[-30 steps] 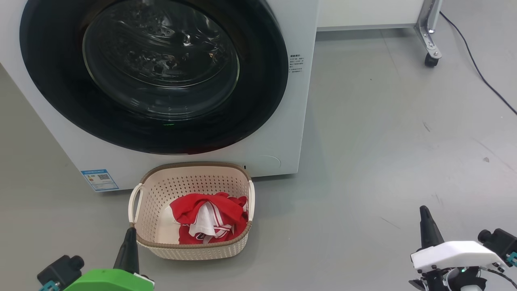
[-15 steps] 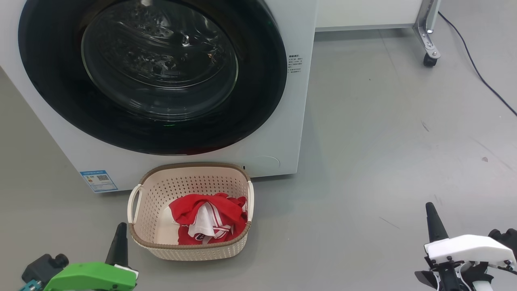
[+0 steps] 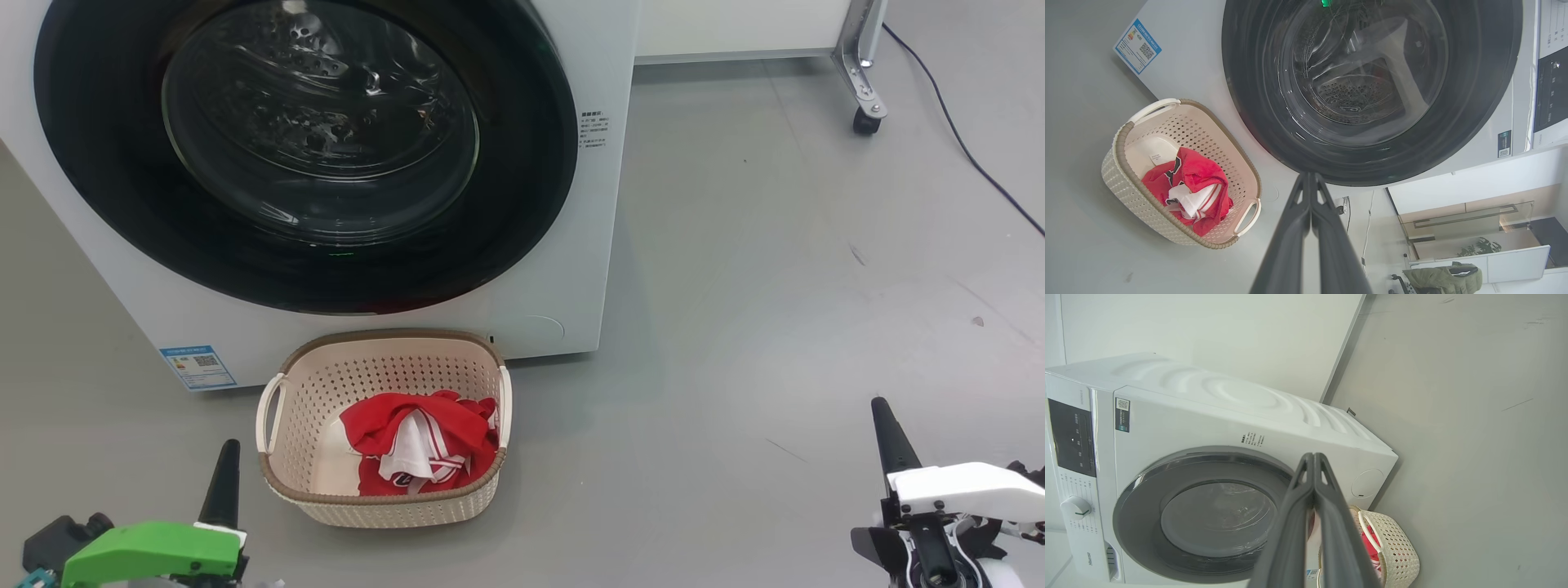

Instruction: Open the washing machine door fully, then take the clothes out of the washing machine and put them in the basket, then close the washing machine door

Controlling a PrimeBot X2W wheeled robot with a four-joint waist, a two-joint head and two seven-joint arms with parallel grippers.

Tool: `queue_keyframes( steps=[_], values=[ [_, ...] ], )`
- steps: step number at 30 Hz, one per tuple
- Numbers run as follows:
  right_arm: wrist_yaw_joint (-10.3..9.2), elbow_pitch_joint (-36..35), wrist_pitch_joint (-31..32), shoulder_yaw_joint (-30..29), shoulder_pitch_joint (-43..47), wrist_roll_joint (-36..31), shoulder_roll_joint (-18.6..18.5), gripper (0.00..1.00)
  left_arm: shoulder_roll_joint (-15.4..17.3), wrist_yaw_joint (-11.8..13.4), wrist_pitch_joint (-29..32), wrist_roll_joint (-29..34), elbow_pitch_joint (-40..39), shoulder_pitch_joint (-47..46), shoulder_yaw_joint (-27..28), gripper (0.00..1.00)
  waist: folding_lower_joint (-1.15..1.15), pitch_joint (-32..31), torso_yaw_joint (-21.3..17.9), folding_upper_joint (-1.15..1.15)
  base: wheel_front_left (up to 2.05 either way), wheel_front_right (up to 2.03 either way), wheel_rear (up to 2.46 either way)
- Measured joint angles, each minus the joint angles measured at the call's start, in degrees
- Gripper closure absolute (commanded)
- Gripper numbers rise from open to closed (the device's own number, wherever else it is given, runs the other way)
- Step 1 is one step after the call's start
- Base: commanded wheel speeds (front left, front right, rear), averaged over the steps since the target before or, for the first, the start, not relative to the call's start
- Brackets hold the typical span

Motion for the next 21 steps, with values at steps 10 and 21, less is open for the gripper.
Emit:
queue_keyframes(
  steps=[10, 21],
  values=[
    [0.85, 0.74, 1.53, -1.69, -1.31, 7.31, -0.16, 1.0, 0.29, -1.45, 1.36, -7.31, 0.71, -1.03, 1.79, 1.0, 0.0, -0.06, -0.14, 0.0, 0.0, 0.0, 0.0],
    [1.81, 1.76, 3.39, -3.53, -2.62, 15.34, -0.42, 1.0, 0.64, -2.96, 3.33, -15.05, 1.6, -2.06, 3.71, 1.0, 0.0, -0.11, -0.29, 0.0, 0.0, 0.0, 0.0]
  ],
)
